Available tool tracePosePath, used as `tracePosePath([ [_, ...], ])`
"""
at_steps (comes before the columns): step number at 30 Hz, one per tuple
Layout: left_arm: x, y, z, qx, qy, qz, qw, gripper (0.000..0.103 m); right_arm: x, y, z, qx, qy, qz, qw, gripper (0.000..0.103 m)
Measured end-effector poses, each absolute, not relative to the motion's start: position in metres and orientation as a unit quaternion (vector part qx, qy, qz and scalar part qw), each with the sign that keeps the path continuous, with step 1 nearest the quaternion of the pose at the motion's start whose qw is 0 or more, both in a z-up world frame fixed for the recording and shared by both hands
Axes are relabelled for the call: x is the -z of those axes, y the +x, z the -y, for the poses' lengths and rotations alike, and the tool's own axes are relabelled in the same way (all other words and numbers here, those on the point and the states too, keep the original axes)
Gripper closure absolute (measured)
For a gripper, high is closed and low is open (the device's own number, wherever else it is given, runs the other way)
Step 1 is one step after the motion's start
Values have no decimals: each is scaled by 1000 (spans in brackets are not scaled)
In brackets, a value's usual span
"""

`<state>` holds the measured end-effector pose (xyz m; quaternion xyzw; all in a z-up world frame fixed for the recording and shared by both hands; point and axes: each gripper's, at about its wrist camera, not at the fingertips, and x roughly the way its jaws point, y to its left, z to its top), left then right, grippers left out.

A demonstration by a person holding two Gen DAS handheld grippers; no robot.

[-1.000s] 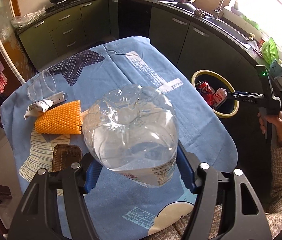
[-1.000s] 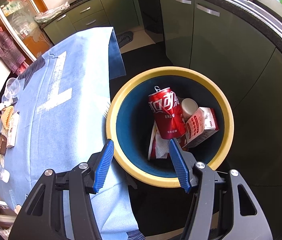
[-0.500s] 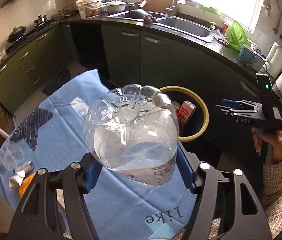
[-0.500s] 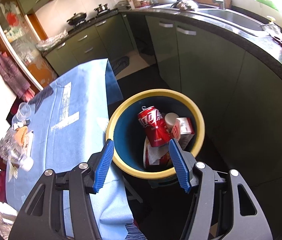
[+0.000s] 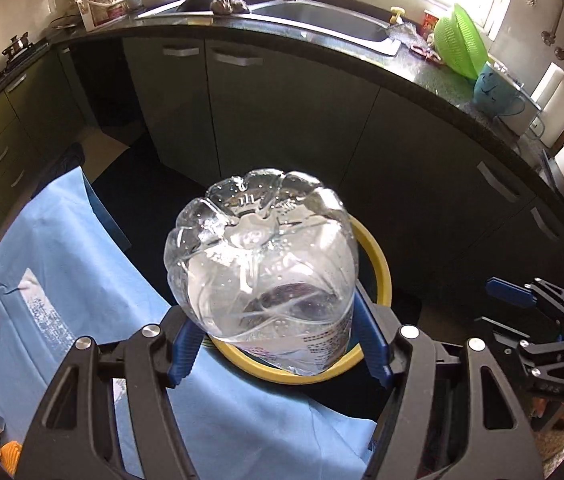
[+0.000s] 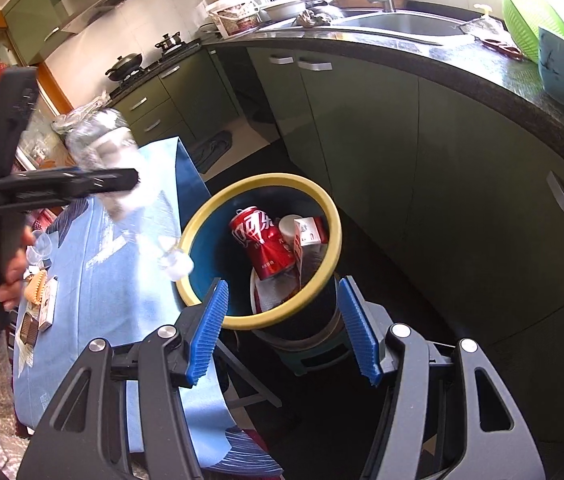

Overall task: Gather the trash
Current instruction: 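Carry the water bottle over the bin and open the left gripper, then grasp the invisible-tape box with the right gripper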

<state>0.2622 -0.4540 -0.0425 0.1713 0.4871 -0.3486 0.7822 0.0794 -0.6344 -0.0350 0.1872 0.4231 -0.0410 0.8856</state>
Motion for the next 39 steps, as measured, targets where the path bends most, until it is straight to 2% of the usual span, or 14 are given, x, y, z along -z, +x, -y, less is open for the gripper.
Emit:
tracePosePath([
  [5,80,269,470,337,178,-517,766,38,40,81,632,38,193,-425,884,46],
  [8,83,270,472,332,181,-513,771,32,41,81,628,32,194,-424,884,45],
  [14,51,255,451,344,167,-493,782,31,39,82,619,23,189,-428,883,45],
  [18,18,234,413,350,140,-475,795,24,36,83,611,17,185,-429,884,44],
  [20,0,219,383,344,132,-457,809,22,36,86,605,11,182,-431,884,43],
  [24,-27,187,315,319,111,-428,838,11,36,97,586,-10,166,-440,883,40],
  [28,-44,160,233,271,72,-408,869,7,34,116,550,-47,132,-455,880,40],
  [32,-53,137,145,191,42,-396,897,7,32,140,485,-102,80,-469,874,40],
  [39,-37,110,22,73,-39,-403,911,7,42,185,330,-215,0,-495,842,40],
])
